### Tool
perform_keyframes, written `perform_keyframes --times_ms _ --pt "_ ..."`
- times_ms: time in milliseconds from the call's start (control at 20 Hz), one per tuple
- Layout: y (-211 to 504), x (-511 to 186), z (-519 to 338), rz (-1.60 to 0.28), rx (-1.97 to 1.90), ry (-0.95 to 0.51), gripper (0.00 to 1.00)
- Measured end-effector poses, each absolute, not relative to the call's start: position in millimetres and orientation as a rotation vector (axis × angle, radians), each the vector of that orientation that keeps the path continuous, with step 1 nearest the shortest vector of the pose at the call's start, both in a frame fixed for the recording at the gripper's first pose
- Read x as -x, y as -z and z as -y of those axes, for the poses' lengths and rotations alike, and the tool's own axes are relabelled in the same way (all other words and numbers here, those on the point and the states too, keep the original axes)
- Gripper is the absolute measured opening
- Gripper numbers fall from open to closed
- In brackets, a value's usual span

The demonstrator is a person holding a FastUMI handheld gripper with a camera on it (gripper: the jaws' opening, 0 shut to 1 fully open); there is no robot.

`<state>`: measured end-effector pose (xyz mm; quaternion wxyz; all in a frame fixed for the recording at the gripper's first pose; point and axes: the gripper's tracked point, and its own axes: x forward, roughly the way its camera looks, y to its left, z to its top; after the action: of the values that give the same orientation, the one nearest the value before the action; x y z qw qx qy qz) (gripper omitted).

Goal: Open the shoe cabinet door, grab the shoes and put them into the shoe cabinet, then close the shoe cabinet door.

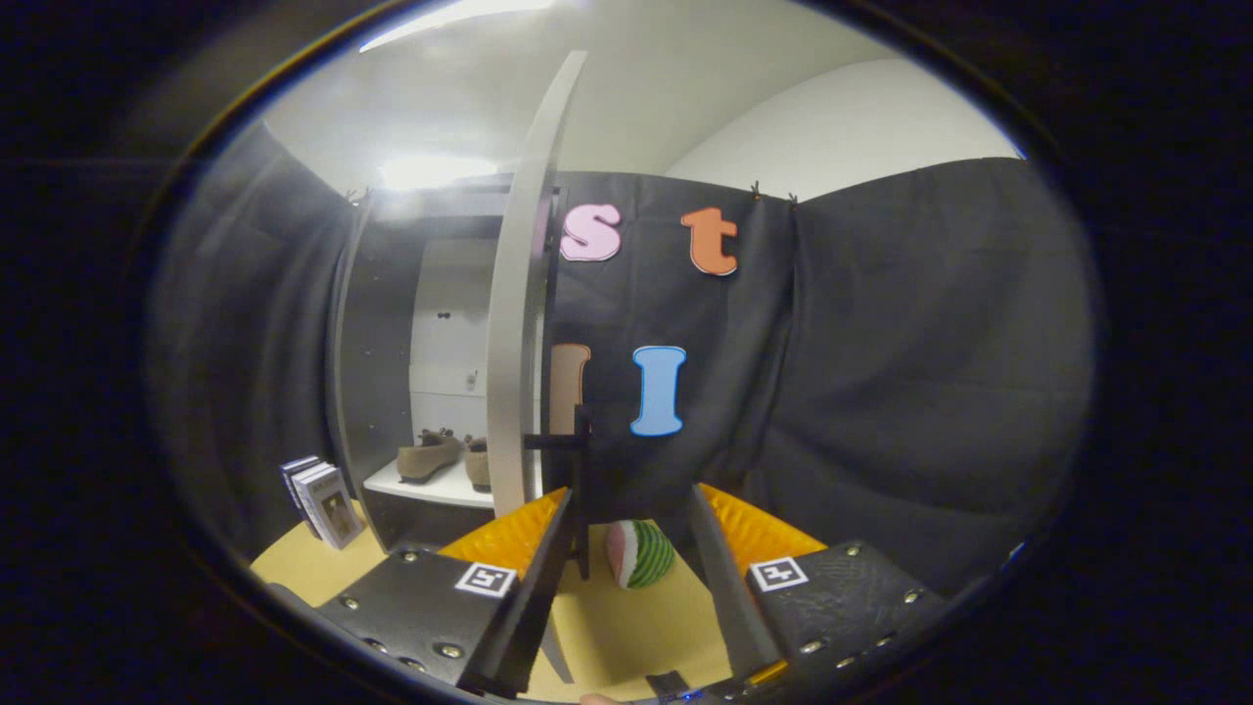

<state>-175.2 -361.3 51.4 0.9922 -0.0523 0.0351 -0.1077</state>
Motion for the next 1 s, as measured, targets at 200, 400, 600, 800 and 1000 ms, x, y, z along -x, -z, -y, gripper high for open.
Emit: perform_keyframes --times_ms 200,400,600,800,1000 --pt "-47.1 169.0 357.4 -0.083 0.095 0.193 0.72" --pt "-41.2 168.4 347.2 -0.091 0.03 0.143 0.71" --pt "-40.2 164.9 318.2 -0.083 0.04 0.083 0.71" --pt "-35.7 158.4 274.7 -0.086 0.026 0.016 0.71" --pt "-30.3 146.6 225.5 -0.09 0.009 -0.066 0.71"
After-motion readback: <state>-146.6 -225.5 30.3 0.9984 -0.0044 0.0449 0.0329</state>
